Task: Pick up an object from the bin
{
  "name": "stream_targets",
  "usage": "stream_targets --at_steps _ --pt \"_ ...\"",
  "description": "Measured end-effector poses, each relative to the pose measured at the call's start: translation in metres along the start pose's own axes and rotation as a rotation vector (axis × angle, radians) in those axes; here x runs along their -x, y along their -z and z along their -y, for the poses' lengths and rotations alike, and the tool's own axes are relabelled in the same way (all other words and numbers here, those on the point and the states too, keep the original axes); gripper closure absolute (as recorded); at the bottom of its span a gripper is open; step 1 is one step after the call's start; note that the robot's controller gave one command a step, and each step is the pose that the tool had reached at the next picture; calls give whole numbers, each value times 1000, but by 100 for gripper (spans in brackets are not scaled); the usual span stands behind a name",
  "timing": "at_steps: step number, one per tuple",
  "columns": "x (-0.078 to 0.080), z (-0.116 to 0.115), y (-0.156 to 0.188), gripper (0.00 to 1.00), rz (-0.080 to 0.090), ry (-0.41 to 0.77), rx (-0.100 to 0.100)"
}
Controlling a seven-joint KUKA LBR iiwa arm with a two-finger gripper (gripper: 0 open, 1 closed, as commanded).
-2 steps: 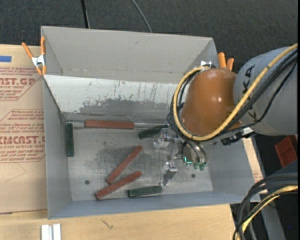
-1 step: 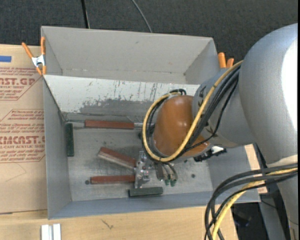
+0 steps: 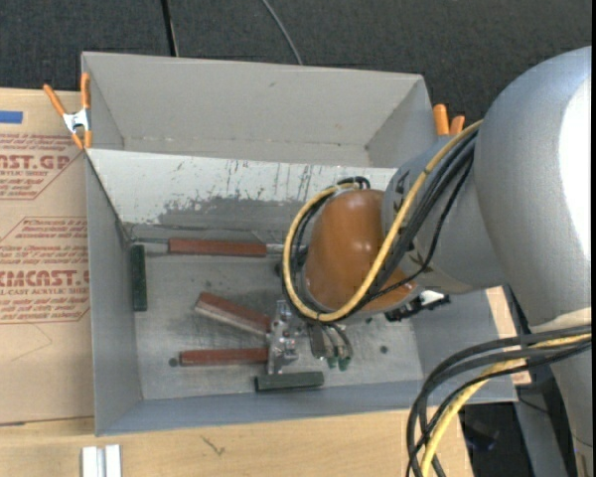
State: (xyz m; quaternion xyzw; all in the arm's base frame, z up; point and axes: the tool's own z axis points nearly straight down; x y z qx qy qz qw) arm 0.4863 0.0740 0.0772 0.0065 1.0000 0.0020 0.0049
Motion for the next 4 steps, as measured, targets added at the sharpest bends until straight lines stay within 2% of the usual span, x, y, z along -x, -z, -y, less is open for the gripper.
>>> stream_targets --at_steps 1,2,3,4 --pt "0 0 2 100 -3 0 -1" --pt "0 -3 11 100 -15 -5 -4" --pt "1 -8 40 100 -5 84 -2" --pt "17 2 175 100 -7 68 -3"
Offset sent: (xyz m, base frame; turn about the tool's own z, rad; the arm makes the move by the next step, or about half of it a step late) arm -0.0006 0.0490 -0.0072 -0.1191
